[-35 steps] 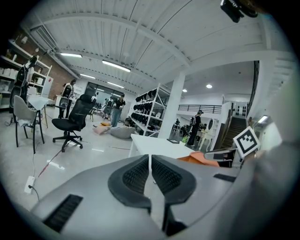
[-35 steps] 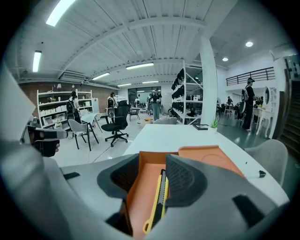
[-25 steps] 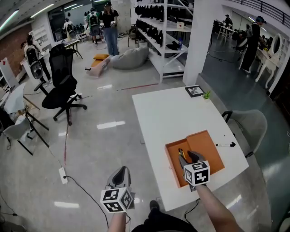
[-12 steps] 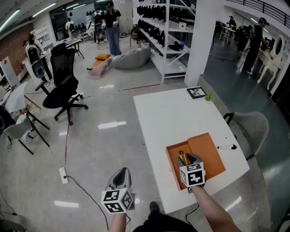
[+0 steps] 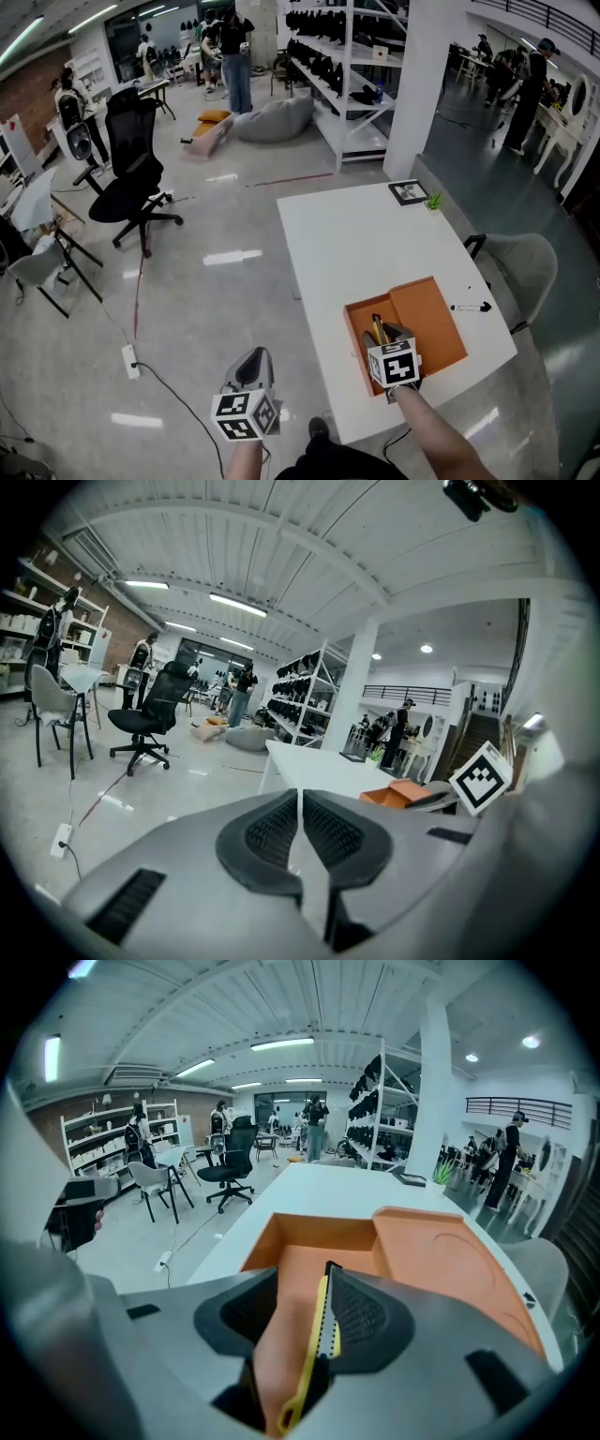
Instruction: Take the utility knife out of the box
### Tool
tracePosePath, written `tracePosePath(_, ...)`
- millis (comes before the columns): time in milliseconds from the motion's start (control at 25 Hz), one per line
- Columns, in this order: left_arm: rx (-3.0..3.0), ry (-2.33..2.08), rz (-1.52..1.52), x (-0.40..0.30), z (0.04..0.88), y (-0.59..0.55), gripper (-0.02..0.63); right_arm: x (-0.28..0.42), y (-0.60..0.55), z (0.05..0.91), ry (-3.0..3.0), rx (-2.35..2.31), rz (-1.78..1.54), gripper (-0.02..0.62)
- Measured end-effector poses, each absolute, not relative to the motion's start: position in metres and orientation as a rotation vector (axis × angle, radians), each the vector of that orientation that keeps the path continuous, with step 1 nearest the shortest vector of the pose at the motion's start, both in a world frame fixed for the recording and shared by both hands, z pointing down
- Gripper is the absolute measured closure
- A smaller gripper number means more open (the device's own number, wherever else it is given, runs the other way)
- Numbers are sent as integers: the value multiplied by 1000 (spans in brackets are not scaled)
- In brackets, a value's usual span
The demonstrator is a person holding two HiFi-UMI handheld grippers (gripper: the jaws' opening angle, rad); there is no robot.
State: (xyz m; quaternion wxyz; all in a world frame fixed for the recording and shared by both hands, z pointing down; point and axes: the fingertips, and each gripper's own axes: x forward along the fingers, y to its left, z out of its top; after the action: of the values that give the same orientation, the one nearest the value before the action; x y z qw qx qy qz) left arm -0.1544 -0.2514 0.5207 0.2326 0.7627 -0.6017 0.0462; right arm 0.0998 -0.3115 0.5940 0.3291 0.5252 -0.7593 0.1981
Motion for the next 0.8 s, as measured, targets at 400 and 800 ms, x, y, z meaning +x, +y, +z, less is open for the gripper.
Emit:
tracePosePath(400, 2083, -1657, 139, -157, 526, -252, 583, 97, -312, 602, -1967, 1342, 500, 422)
tracePosePath(800, 2078, -1648, 147, -158, 530, -253, 583, 94, -313, 610, -1953, 1321, 569, 415)
